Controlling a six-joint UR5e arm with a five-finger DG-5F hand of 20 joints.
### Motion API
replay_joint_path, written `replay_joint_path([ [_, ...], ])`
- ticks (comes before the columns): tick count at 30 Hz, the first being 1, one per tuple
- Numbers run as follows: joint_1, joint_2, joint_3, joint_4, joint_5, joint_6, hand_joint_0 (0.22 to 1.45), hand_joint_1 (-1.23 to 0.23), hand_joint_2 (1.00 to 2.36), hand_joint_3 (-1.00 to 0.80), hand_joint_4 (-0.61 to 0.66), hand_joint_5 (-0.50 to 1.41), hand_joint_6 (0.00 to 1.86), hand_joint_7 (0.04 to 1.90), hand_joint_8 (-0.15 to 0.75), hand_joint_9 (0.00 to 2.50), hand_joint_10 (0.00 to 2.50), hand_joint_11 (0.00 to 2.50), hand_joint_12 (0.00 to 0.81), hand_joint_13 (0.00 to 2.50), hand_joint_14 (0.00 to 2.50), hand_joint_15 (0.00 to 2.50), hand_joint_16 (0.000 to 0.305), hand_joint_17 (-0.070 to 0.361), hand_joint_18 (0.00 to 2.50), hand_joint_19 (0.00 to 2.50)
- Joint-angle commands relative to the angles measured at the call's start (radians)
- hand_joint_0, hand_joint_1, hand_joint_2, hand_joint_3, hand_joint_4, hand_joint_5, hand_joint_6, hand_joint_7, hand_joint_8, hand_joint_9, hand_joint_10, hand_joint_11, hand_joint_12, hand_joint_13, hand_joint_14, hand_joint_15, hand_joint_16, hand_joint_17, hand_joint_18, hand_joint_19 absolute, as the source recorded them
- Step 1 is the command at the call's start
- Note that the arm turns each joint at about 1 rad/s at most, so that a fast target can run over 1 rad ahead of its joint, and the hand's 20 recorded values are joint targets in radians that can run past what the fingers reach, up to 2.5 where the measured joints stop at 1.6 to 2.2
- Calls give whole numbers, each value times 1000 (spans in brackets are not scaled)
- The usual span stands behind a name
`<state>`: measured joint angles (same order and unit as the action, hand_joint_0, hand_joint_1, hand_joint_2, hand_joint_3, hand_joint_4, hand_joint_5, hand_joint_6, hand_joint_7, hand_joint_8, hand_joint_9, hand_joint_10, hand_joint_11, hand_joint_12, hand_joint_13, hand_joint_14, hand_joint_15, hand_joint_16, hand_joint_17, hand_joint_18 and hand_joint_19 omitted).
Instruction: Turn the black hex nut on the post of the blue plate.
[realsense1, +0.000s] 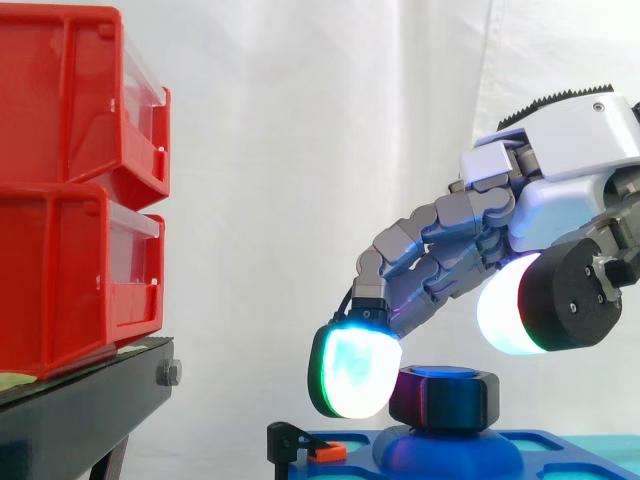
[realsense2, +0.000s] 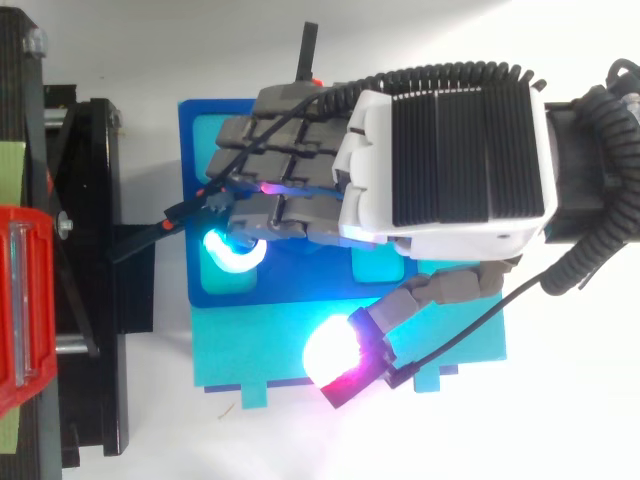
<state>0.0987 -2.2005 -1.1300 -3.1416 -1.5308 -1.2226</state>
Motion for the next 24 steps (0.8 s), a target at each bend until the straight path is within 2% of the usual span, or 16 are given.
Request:
replay_joint_path([
  [1, 0, -1, -1, -1, 0, 0, 463, -490, 1000, -500, 243, -180, 503, 835, 286, 397, 0, 0, 395, 329, 0, 16, 51, 116, 199, 176],
  [12, -13, -1, -1, -34, -8, 0, 463, -490, 1000, -500, 240, -181, 502, 834, 284, 399, 0, 0, 395, 328, 0, 16, 51, 116, 200, 168],
  [24, -40, 1, -1, -35, -45, 0, 463, -490, 1000, -500, 242, -181, 502, 835, 285, 398, 0, 0, 394, 331, 0, 10, 51, 116, 198, 176],
])
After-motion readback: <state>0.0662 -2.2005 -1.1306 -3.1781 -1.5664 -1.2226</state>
